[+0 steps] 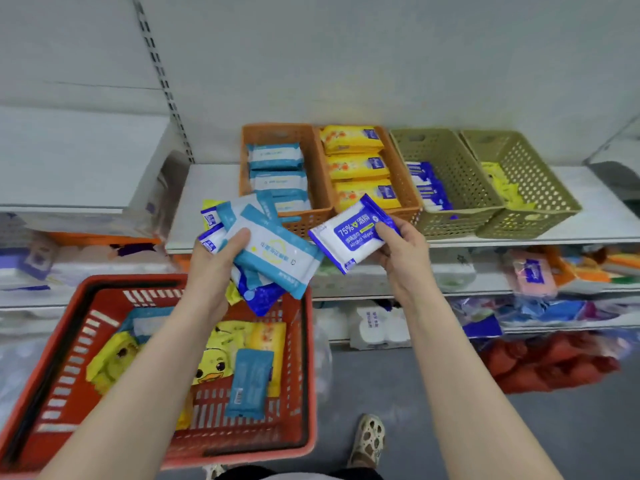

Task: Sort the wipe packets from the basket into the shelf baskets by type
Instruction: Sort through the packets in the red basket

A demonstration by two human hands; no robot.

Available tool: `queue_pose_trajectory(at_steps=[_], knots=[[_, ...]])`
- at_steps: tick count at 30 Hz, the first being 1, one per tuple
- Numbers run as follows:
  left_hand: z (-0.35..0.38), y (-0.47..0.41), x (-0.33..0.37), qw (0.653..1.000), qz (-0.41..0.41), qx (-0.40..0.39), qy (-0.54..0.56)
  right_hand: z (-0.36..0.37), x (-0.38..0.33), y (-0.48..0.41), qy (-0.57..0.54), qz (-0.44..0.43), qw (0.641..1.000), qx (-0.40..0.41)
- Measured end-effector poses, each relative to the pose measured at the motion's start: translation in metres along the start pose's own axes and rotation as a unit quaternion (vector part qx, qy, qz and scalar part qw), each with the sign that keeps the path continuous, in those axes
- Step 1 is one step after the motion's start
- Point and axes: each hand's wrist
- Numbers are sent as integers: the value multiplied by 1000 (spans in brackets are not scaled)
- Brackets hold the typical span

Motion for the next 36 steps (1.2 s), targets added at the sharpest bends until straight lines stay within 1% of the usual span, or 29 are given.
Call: queue_pose_trajectory(at_steps=[3,5,8,11,13,15,18,20,23,26,29,32,33,34,35,36], knots=[[66,-4,-2,1000,21,5,17,-54,-31,-23,15,-13,999,-34],[107,-7,-4,999,29,12,29,-91,-52,-41,29,-13,999,-36],[155,-17,-9,998,32,31,45,-136,-81,-70,50,-27,998,3],[185,-31,-11,997,33,51,56,-166,-106,-107,75,-59,994,46],[199,-41,-12,996,37,62,56,-178,-116,-133,136,-74,986,65],[212,-52,-11,995,39,69,54,-184,-122,-158,238,-83,965,72],[226,-69,-8,996,39,68,52,-185,-127,-187,378,-88,920,50],[233,-81,-5,996,36,61,58,-186,-122,-201,420,-64,904,35],[243,-102,0,996,45,51,50,-184,-108,-215,414,-9,910,18],[252,-121,6,997,54,42,36,-180,-93,-232,362,54,930,24],[256,-137,15,998,49,40,29,-170,-80,-251,309,93,945,59],[258,-146,18,997,33,57,35,-154,-72,-281,201,139,965,99],[258,-149,19,997,27,66,39,-149,-71,-291,191,146,965,102],[258,-151,20,996,24,71,41,-147,-68,-302,212,150,961,96],[259,-153,21,996,25,71,43,-145,-65,-311,264,149,950,80],[259,-155,21,996,27,73,43,-144,-63,-318,351,146,923,52]])
Point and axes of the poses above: each hand's wrist, its own y-axis away from the middle knuckle, its own z-axis out of the palm, x = y × z, and after that the axes turned 7 degrees about -x, right-handed
